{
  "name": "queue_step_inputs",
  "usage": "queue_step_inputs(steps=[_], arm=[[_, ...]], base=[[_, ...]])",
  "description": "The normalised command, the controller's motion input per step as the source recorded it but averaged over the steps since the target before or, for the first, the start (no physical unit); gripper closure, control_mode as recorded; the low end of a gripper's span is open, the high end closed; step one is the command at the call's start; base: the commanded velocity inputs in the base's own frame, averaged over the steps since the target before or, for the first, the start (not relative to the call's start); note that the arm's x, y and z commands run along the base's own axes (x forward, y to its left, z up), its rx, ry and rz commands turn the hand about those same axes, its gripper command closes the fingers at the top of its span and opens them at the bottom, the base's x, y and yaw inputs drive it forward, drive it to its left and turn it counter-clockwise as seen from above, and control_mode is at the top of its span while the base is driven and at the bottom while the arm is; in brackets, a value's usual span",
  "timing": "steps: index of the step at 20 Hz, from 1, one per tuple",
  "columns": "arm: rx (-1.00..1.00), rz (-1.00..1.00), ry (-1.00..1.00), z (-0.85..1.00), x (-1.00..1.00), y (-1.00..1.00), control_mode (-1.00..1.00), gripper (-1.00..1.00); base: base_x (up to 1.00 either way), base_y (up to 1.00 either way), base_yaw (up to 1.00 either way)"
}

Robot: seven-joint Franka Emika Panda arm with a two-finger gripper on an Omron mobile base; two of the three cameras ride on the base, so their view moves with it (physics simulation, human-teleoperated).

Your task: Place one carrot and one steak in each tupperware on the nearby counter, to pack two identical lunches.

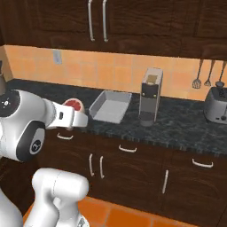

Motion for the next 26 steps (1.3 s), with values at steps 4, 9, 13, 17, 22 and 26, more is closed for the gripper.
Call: queue_step_inputs(steps=[4,9,13,17,22,26], arm=[[0.0,0.0,0.0,0.0,0.0,0.0,1.0,1.0],[0.0,0.0,0.0,0.0,0.0,0.0,1.0,1.0],[0.0,0.0,0.0,0.0,0.0,0.0,1.0,1.0],[0.0,0.0,0.0,0.0,0.0,0.0,1.0,1.0],[0.0,0.0,0.0,0.0,0.0,0.0,1.0,1.0],[0.08,0.0,0.11,-0.96,0.22,0.14,-1.0,1.0]], base=[[0.93,0.32,-0.25],[0.81,0.19,-0.12],[0.7,0.32,-0.02],[0.16,0.07,0.0],[0.0,0.11,0.0],[0.0,0.0,0.0]])
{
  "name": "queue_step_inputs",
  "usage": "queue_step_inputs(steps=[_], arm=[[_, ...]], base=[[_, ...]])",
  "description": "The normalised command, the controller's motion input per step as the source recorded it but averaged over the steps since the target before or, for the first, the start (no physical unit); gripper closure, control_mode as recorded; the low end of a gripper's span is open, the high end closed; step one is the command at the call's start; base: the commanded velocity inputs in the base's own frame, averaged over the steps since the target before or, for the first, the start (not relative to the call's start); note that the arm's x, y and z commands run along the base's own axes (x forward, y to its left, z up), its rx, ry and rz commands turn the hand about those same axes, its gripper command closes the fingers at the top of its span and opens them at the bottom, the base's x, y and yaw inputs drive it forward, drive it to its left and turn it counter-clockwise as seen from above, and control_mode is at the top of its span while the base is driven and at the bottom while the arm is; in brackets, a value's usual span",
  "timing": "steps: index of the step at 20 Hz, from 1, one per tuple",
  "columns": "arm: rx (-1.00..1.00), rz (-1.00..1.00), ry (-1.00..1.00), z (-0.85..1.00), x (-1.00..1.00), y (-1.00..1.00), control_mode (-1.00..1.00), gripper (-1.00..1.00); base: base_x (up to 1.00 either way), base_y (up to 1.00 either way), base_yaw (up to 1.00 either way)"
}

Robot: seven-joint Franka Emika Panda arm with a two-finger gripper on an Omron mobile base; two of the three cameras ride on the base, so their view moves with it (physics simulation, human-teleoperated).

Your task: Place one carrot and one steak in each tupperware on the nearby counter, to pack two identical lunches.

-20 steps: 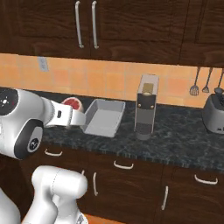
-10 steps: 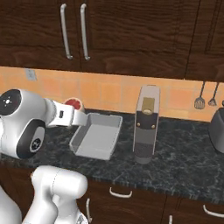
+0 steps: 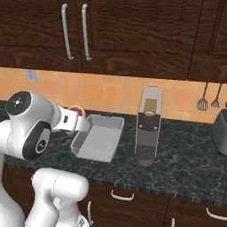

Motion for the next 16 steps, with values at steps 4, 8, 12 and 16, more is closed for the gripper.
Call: queue_step_inputs(steps=[4,8,12,16], arm=[[0.05,0.0,0.07,-0.81,0.61,0.19,-1.0,1.0],[0.0,0.0,0.01,-0.65,0.66,0.17,-1.0,1.0],[0.0,0.0,0.0,-0.45,0.59,0.02,-1.0,1.0],[0.0,0.0,0.0,-0.26,0.42,-0.06,-1.0,1.0]], base=[[0.0,0.0,0.0],[0.0,0.0,0.0],[0.0,0.0,0.0],[0.0,0.0,0.0]])
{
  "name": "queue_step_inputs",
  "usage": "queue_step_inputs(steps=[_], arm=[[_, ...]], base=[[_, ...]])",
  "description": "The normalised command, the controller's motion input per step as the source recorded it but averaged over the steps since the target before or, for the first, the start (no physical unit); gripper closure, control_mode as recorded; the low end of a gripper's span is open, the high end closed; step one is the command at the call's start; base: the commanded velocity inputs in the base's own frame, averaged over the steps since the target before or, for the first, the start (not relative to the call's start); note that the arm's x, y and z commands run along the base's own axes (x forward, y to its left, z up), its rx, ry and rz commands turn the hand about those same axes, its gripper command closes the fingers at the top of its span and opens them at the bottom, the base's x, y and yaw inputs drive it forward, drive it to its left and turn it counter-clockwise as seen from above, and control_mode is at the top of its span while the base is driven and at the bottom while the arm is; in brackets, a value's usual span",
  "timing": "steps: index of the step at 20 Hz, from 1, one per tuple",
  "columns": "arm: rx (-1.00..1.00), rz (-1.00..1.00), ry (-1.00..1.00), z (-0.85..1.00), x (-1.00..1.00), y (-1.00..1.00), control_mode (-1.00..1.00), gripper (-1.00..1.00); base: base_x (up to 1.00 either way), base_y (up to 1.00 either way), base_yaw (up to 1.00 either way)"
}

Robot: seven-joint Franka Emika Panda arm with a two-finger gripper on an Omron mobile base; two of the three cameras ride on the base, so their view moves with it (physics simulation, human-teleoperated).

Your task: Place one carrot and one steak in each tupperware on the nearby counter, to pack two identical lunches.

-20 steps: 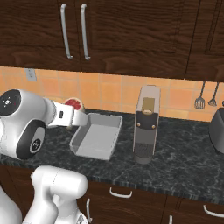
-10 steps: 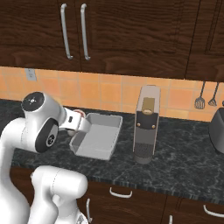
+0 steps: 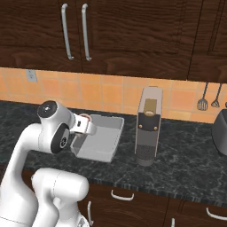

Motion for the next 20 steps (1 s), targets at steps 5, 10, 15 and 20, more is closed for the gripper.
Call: queue_step_inputs(steps=[5,10,15,20], arm=[[0.0,0.0,0.01,-0.31,0.36,-0.04,-1.0,1.0],[0.0,0.0,0.08,-0.38,0.23,-0.01,-1.0,1.0],[0.0,0.0,0.07,-0.43,0.21,-0.01,-1.0,1.0],[0.0,0.0,0.03,-0.42,0.26,0.0,-1.0,1.0]], base=[[0.0,0.0,0.0],[0.0,0.0,0.0],[0.0,0.0,0.0],[0.0,0.0,0.0]])
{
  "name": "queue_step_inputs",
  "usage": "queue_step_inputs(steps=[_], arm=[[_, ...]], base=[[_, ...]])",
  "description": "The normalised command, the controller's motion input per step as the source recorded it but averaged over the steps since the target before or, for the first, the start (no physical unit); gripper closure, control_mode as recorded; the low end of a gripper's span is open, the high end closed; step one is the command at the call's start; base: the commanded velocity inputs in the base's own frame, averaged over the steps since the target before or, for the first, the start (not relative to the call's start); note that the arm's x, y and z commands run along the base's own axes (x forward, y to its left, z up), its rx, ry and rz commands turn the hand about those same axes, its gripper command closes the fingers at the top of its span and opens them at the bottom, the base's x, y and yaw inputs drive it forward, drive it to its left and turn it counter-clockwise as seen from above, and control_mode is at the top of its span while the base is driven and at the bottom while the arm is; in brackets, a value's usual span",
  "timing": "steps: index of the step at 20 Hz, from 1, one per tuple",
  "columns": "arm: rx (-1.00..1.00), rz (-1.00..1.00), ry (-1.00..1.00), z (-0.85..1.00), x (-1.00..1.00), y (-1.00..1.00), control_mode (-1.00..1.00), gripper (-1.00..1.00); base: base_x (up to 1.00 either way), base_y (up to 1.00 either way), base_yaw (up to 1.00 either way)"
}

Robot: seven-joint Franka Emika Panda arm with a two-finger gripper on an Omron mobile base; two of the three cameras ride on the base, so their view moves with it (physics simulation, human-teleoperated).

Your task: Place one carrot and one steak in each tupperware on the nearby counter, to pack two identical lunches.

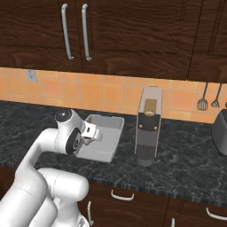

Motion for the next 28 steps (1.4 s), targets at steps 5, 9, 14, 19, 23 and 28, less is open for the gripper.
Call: queue_step_inputs(steps=[5,9,14,19,23,28], arm=[[0.0,0.0,-0.01,-0.31,0.33,0.0,-1.0,1.0],[0.01,0.01,-0.03,-0.16,0.71,0.0,-1.0,1.0],[0.06,0.04,0.01,-0.44,0.72,0.0,-1.0,1.0],[0.0,0.01,0.14,-0.46,0.34,0.0,-1.0,1.0],[0.0,0.0,0.12,-0.28,0.25,0.0,-1.0,1.0],[0.0,0.0,0.06,-0.33,0.24,0.0,-1.0,1.0]], base=[[0.0,0.0,0.0],[0.0,0.0,0.0],[0.0,0.0,0.0],[0.0,0.0,0.0],[0.0,0.0,0.0],[0.0,0.0,0.0]])
